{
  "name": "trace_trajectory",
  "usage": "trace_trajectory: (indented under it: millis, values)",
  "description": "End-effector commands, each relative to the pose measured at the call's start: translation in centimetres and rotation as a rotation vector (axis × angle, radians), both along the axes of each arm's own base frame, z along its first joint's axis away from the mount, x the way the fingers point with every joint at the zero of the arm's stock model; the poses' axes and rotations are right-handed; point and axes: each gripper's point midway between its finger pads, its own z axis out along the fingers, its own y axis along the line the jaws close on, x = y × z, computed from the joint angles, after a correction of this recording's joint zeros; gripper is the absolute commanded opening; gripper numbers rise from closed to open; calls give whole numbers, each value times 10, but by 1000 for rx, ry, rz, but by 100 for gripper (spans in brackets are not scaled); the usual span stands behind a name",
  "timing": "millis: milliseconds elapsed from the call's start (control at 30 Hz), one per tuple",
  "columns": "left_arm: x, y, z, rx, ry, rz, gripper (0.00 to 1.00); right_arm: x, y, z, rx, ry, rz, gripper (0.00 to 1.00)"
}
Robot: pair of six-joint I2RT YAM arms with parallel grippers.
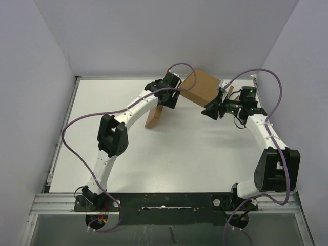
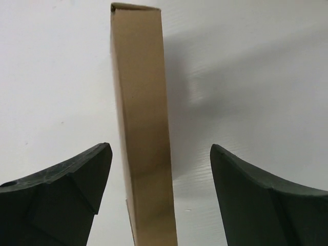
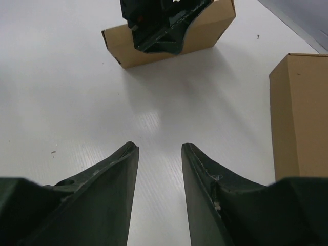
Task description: Fold the paper box
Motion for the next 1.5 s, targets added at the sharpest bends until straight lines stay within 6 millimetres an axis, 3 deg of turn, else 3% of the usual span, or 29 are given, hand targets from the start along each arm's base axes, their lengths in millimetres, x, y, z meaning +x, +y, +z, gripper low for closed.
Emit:
trace_trajectory:
  millis: [0,133,233,367,400,467,500,600,700,767,833,867,900,967,1067,1100,1167,1233,1467]
  values:
    - [-10,-44,6,-86,58,-109,78,-3,-12,27,45,-72,-8,40]
    - [-26,-80,28,-277,99,-189,78,-2,-24,31,57,-76,-38,40]
    - [-39,-93,54,-363,88,-250,78,-2,-29,32,58,-78,-54,40]
    - [-48,-82,88,-446,-14,-288,77,-2,-32,31,44,-52,-68,41]
    - [-49,-80,105,-502,-73,-314,77,-2,-33,31,38,-38,-72,41]
    - [-60,-62,130,-614,-156,-340,77,-2,-36,31,14,-18,-87,41]
    - [-68,-46,116,-657,-152,-336,77,-2,-38,31,-2,-9,-97,41]
    - [-77,3,117,-831,-222,-292,84,-1,-46,31,-70,-12,-129,41]
    - [-81,67,101,-923,-222,-152,94,0,-62,33,-177,-53,-191,46]
    - [-83,94,95,-970,-200,-95,94,1,-70,37,-228,-90,-229,51]
    - [-88,114,84,-1011,-179,-45,94,0,-75,41,-257,-131,-247,63]
    - [-89,121,75,-1019,-163,-12,91,-1,-76,43,-259,-140,-254,69]
    - [-89,126,65,-1019,-139,24,80,-3,-74,41,-247,-133,-250,71]
    - [-83,131,33,-987,-46,99,45,-7,-62,33,-205,-76,-228,69]
    - [-71,128,-9,-931,74,142,26,-10,-33,6,-219,12,-184,52]
    - [-64,125,-25,-919,105,150,20,-10,-21,-8,-213,51,-169,41]
    - [-54,118,-38,-899,126,140,16,-1,-8,-28,-229,101,-183,12]
    - [-44,108,-46,-849,131,119,16,15,-1,-49,-280,162,-221,0]
    - [-28,79,-77,-752,180,79,16,90,31,-109,-372,312,-368,0]
